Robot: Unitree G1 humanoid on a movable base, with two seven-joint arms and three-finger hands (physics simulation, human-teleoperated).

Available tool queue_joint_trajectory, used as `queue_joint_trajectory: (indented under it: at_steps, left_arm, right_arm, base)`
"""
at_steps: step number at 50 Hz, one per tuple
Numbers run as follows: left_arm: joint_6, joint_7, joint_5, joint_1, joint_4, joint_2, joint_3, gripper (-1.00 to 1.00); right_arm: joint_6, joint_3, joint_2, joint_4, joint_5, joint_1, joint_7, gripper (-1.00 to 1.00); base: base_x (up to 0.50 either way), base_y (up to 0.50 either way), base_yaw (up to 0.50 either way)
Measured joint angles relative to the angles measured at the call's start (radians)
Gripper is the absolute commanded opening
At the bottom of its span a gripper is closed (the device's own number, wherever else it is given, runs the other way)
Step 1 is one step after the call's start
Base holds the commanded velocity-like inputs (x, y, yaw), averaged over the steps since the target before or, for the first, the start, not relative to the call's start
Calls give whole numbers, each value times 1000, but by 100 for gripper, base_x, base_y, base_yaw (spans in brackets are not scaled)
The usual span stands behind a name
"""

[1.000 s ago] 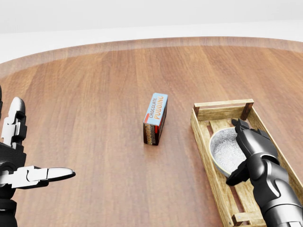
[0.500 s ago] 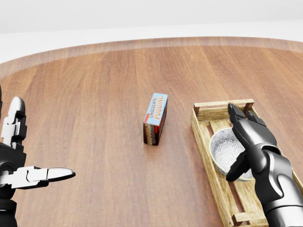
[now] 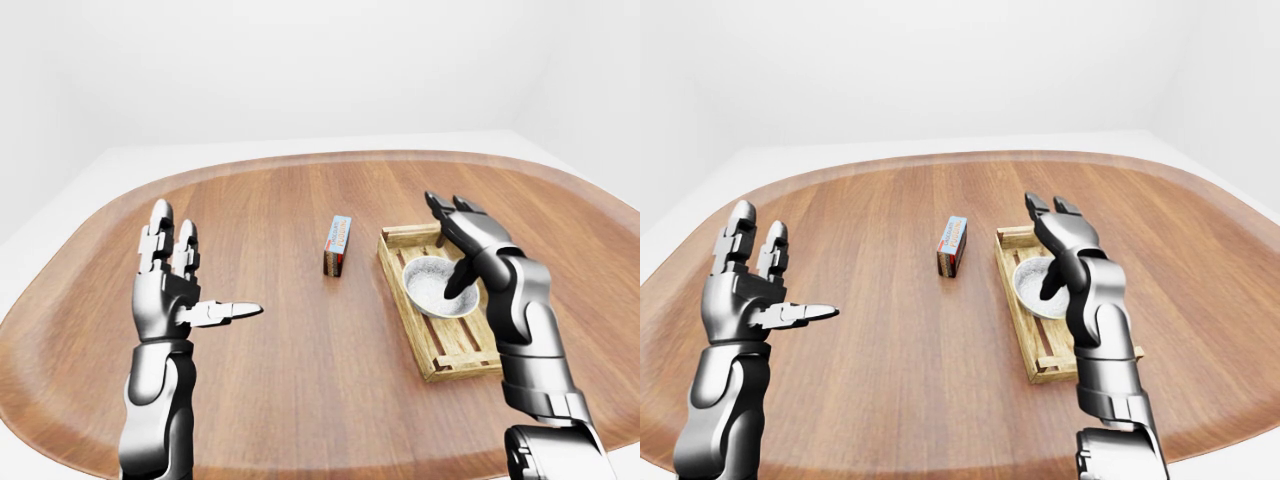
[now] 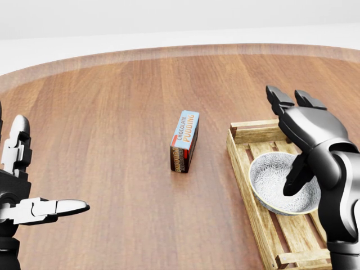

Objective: Pick up the bowl on the left and put it in the tray.

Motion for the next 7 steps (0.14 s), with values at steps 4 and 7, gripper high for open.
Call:
queue_joint_trajectory:
  at_steps: [4,7]
  left_arm:
    - [0,0,0,0,-1,0,0,100]
    - [0,0,-1,0,-3,0,0,100]
  right_arm:
    - [0,-11,0,-65,-24,2,45,100]
    - [0,-19,1,-111,-37,7,73,100]
  base:
    - [0,0,0]
    - [0,0,0]
